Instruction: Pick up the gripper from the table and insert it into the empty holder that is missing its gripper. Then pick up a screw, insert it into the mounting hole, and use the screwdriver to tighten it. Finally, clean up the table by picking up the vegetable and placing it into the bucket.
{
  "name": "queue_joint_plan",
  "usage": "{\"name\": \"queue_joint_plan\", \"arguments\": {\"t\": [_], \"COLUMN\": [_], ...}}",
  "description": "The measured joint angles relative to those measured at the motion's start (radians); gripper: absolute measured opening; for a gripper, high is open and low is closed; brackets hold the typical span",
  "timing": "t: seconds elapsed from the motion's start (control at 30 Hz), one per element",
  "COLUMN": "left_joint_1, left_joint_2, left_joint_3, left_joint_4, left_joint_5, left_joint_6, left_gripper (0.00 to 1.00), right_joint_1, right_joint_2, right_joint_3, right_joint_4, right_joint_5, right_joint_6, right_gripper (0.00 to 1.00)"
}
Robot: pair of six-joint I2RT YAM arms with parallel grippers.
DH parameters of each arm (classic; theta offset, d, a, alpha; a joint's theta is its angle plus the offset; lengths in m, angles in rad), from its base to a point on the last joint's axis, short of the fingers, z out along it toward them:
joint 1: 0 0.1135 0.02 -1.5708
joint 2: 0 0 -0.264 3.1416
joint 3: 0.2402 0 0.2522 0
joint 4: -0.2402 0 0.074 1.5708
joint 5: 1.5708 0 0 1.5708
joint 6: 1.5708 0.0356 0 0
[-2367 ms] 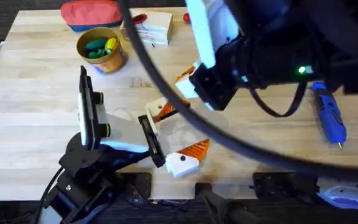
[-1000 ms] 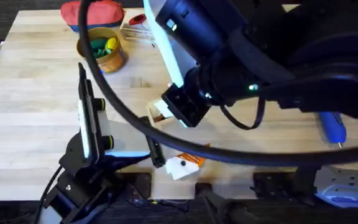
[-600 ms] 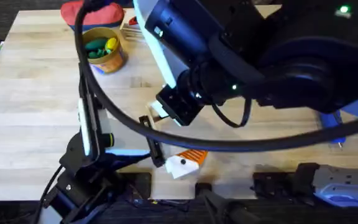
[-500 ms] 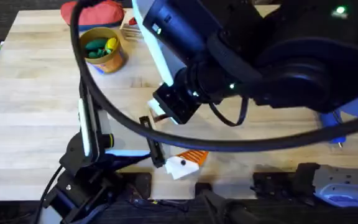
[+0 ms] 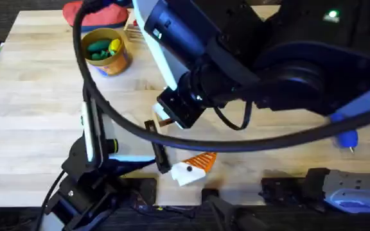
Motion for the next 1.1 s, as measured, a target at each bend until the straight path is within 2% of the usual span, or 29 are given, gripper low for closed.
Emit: {"name": "queue_joint_plan", "arguments": {"t": [1.1], "left_joint_1": [0.0], "left_joint_2": [0.0], "left_joint_3": [0.0], "left_joint_4": [0.0], "left_joint_5": [0.011], "left_joint_6": [0.0], "left_gripper": [0.987], "right_joint_1": [0.019], "right_joint_2": [-0.001], "right_joint_3": [0.003], "right_joint_4": [-0.024], "right_joint_5": [0.0], "right_joint_6": [0.005], "right_gripper": [0.004]}}
